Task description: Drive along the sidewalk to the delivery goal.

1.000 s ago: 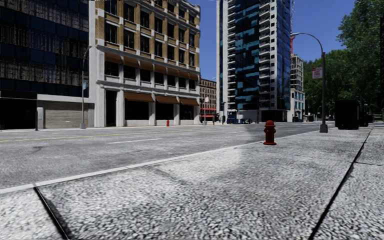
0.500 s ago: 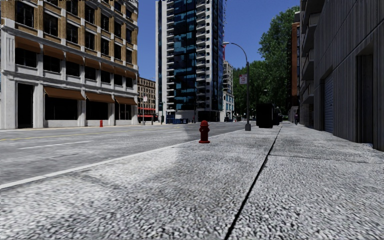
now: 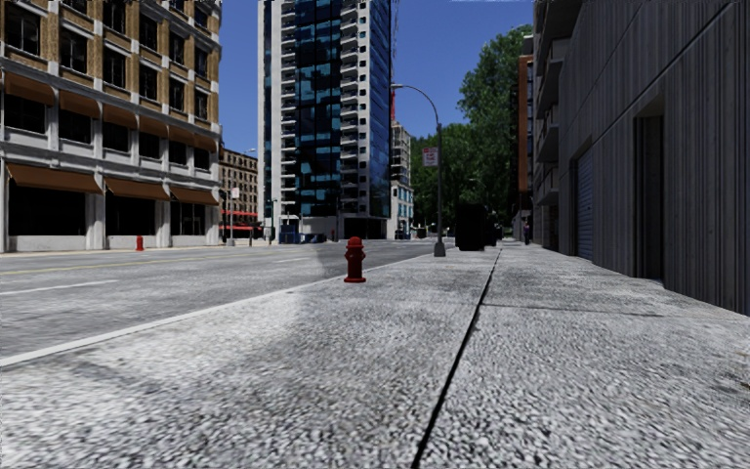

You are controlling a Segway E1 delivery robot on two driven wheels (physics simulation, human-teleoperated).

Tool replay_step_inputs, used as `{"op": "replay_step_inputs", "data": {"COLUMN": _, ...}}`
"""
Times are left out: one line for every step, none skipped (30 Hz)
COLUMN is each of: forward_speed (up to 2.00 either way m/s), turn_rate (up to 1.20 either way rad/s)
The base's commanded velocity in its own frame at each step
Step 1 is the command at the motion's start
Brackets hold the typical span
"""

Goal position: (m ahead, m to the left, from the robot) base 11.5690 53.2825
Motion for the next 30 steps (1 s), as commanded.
{"op": "replay_step_inputs", "data": {"forward_speed": 2.0, "turn_rate": -0.37}}
{"op": "replay_step_inputs", "data": {"forward_speed": 2.0, "turn_rate": -0.37}}
{"op": "replay_step_inputs", "data": {"forward_speed": 2.0, "turn_rate": -0.37}}
{"op": "replay_step_inputs", "data": {"forward_speed": 2.0, "turn_rate": -0.37}}
{"op": "replay_step_inputs", "data": {"forward_speed": 2.0, "turn_rate": -0.37}}
{"op": "replay_step_inputs", "data": {"forward_speed": 2.0, "turn_rate": -0.37}}
{"op": "replay_step_inputs", "data": {"forward_speed": 2.0, "turn_rate": -0.37}}
{"op": "replay_step_inputs", "data": {"forward_speed": 2.0, "turn_rate": -0.37}}
{"op": "replay_step_inputs", "data": {"forward_speed": 2.0, "turn_rate": -0.37}}
{"op": "replay_step_inputs", "data": {"forward_speed": 2.0, "turn_rate": -0.37}}
{"op": "replay_step_inputs", "data": {"forward_speed": 2.0, "turn_rate": -0.37}}
{"op": "replay_step_inputs", "data": {"forward_speed": 2.0, "turn_rate": -0.37}}
{"op": "replay_step_inputs", "data": {"forward_speed": 2.0, "turn_rate": -0.37}}
{"op": "replay_step_inputs", "data": {"forward_speed": 2.0, "turn_rate": -0.37}}
{"op": "replay_step_inputs", "data": {"forward_speed": 2.0, "turn_rate": -0.37}}
{"op": "replay_step_inputs", "data": {"forward_speed": 2.0, "turn_rate": -0.37}}
{"op": "replay_step_inputs", "data": {"forward_speed": 2.0, "turn_rate": -0.37}}
{"op": "replay_step_inputs", "data": {"forward_speed": 2.0, "turn_rate": -0.37}}
{"op": "replay_step_inputs", "data": {"forward_speed": 2.0, "turn_rate": -0.37}}
{"op": "replay_step_inputs", "data": {"forward_speed": 2.0, "turn_rate": -0.37}}
{"op": "replay_step_inputs", "data": {"forward_speed": 2.0, "turn_rate": -0.37}}
{"op": "replay_step_inputs", "data": {"forward_speed": 2.0, "turn_rate": -0.37}}
{"op": "replay_step_inputs", "data": {"forward_speed": 2.0, "turn_rate": -0.37}}
{"op": "replay_step_inputs", "data": {"forward_speed": 2.0, "turn_rate": -0.38}}
{"op": "replay_step_inputs", "data": {"forward_speed": 2.0, "turn_rate": -0.38}}
{"op": "replay_step_inputs", "data": {"forward_speed": 2.0, "turn_rate": -0.38}}
{"op": "replay_step_inputs", "data": {"forward_speed": 2.0, "turn_rate": -0.38}}
{"op": "replay_step_inputs", "data": {"forward_speed": 2.0, "turn_rate": -0.38}}
{"op": "replay_step_inputs", "data": {"forward_speed": 2.0, "turn_rate": -0.38}}
{"op": "replay_step_inputs", "data": {"forward_speed": 2.0, "turn_rate": -0.38}}
